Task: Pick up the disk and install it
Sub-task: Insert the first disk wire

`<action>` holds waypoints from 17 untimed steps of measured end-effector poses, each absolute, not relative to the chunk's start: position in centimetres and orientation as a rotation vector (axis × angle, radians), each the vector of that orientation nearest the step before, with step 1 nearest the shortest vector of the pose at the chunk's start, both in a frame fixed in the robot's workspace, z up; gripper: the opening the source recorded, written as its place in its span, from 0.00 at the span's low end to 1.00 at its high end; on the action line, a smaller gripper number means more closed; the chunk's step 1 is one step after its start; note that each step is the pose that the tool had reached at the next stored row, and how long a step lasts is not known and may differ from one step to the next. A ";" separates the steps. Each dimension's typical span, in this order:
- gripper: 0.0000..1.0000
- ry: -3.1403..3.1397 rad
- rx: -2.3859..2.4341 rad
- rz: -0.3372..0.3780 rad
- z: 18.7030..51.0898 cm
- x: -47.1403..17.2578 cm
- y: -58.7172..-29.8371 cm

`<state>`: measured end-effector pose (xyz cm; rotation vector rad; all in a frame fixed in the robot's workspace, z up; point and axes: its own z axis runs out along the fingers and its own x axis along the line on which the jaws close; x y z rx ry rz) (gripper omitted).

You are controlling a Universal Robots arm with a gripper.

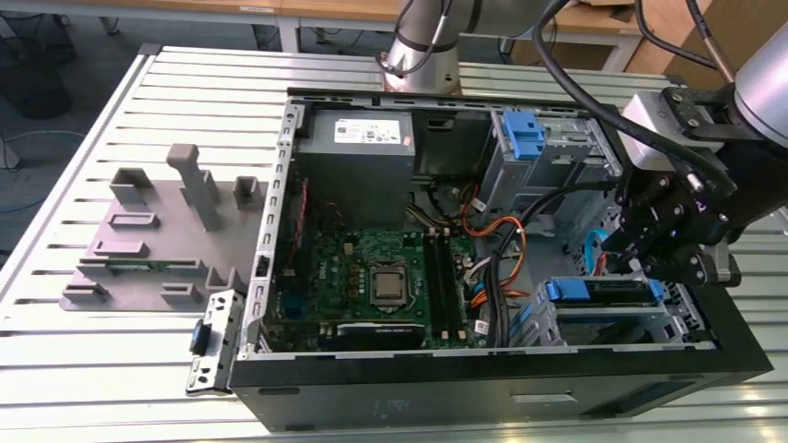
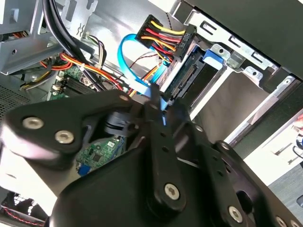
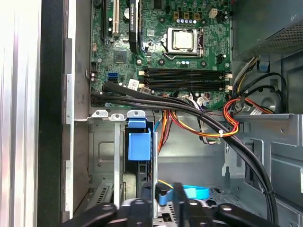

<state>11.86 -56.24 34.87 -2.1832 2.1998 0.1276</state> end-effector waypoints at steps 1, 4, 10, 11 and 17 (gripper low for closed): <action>0.30 2.200 -2.183 0.128 34.9 11.9 -56.2; 0.18 2.200 -2.183 0.128 34.9 11.9 -56.2; 0.16 2.200 -2.183 0.128 34.8 11.9 -56.2; 0.16 2.200 -2.183 0.128 34.8 11.9 -56.3; 0.16 2.200 -2.183 0.128 34.8 12.2 -56.7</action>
